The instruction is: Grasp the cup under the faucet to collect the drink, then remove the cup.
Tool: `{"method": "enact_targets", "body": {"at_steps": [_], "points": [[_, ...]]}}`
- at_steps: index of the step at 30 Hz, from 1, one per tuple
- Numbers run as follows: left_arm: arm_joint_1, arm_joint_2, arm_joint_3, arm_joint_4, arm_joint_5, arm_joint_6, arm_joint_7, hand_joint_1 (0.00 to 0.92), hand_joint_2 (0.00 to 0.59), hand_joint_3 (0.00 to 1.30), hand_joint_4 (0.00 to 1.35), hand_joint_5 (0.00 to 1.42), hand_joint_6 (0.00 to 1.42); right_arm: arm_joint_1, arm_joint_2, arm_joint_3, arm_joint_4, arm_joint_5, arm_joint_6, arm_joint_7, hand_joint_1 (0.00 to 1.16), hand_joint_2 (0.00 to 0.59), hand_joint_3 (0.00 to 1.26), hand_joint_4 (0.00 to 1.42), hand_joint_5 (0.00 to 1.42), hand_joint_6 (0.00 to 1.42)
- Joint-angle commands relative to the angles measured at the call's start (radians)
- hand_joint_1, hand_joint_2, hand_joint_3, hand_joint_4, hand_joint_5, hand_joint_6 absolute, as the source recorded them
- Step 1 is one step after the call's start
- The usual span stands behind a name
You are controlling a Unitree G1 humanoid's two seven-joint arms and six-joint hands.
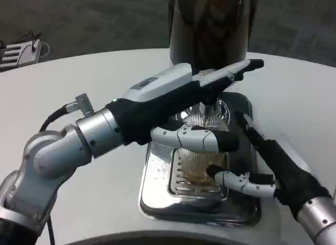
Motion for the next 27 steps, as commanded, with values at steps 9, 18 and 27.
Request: {"method": "enact_targets", "body": {"at_steps": [9,18,27], "points": [[0.062,-0.005,0.048,-0.031,-0.018,-0.006,0.029,0.000,0.063,0.01,0.00,0.06,0.01,-0.102,-0.002,0.022,0.124,0.038,-0.036,-0.039,0.74,0.239,0.00,0.00,0.00,0.00],[0.130,-0.096,0.156,-0.062,-0.052,-0.100,0.201,0.000,0.087,0.12,0.09,0.17,0.12,-0.088,-0.023,0.016,0.120,0.061,-0.040,-0.033,0.74,0.239,0.00,0.00,0.00,0.00],[0.253,-0.105,0.226,-0.172,-0.066,-0.106,0.268,0.000,0.115,0.19,0.19,0.25,0.20,-0.079,-0.028,0.020,0.099,0.088,-0.046,-0.030,0.75,0.239,0.00,0.00,0.00,0.03]]}}
